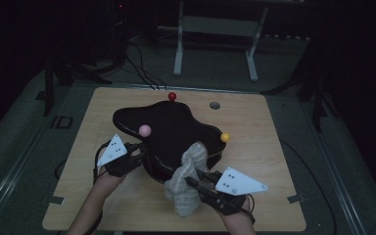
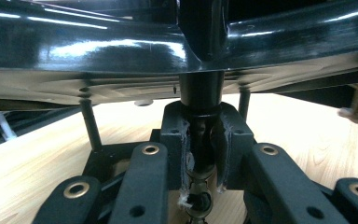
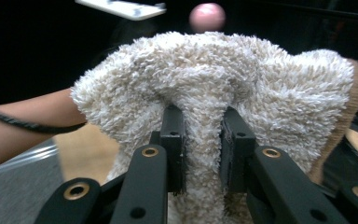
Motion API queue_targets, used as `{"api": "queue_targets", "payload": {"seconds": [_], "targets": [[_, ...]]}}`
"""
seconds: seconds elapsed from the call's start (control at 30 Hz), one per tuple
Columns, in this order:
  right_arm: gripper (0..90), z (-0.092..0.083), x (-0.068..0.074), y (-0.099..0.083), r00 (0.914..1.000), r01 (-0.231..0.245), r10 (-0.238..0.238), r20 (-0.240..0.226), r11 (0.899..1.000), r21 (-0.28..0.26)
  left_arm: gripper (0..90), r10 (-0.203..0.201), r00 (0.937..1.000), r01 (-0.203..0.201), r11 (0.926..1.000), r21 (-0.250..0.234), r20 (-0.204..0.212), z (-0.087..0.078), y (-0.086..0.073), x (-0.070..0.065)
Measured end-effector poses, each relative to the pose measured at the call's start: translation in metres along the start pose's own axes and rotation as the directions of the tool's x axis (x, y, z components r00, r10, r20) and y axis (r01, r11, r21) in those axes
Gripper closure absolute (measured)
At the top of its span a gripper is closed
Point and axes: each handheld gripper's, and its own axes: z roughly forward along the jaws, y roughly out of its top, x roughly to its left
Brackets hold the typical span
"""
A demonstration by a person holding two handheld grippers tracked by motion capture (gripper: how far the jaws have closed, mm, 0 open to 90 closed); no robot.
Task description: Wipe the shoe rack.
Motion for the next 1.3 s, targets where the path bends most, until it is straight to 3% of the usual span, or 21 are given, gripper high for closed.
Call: {"api": "queue_targets", "payload": {"seconds": [0.1, 0.2, 0.37, 0.57, 0.77, 1.0, 1.17, 1.3], "targets": [[74.5, 0.002, -0.006, -0.012, 0.9987, -0.051, 0.051, -0.005, 0.999, 0.003, 75.2, 0.0, 1.0, 0.0, 1.0, -0.001, 0.001, 0.0, 0.0, 0.001], [74.2, 0.002, -0.006, -0.02, 0.9994, -0.035, 0.035, 0.002, 0.999, 0.021, 75.2, -0.002, 1.0, 0.002, 1.0, -0.004, 0.004, 0.0, -0.001, 0.001], [74.1, -0.001, -0.017, -0.017, 0.9984, -0.049, 0.048, 0.031, 0.998, 0.026, 75.2, -0.002, 1.0, 0.002, 1.0, -0.004, 0.001, 0.001, -0.001, 0.0], [74.2, 0.003, -0.018, -0.03, 0.9973, -0.072, 0.071, 0.019, 0.996, 0.047, 75.2, -0.002, 1.0, 0.002, 1.0, -0.004, 0.002, 0.001, -0.001, 0.001], [74.2, -0.003, -0.031, -0.017, 0.9961, -0.063, 0.061, 0.064, 0.998, 0.03, 75.2, 0.004, 1.0, -0.004, 1.0, -0.002, 0.004, 0.001, -0.001, 0.001], [74.6, 0.004, -0.033, -0.034, 0.9938, -0.097, 0.094, 0.06, 0.994, 0.059, 75.2, -0.001, 1.0, 0.001, 1.0, -0.005, 0.007, 0.001, -0.001, 0.002], [74.5, 0.003, -0.04, -0.024, 0.9936, -0.08, 0.076, 0.083, 0.995, 0.052, 75.2, -0.001, 1.0, 0.001, 1.0, -0.004, 0.007, 0.001, -0.001, 0.002], [75.0, 0.009, -0.042, -0.036, 0.99, -0.116, 0.112, 0.086, 0.992, 0.055, 75.2, -0.006, 1.0, 0.006, 1.0, -0.006, 0.007, 0.001, -0.001, 0.003]]}}
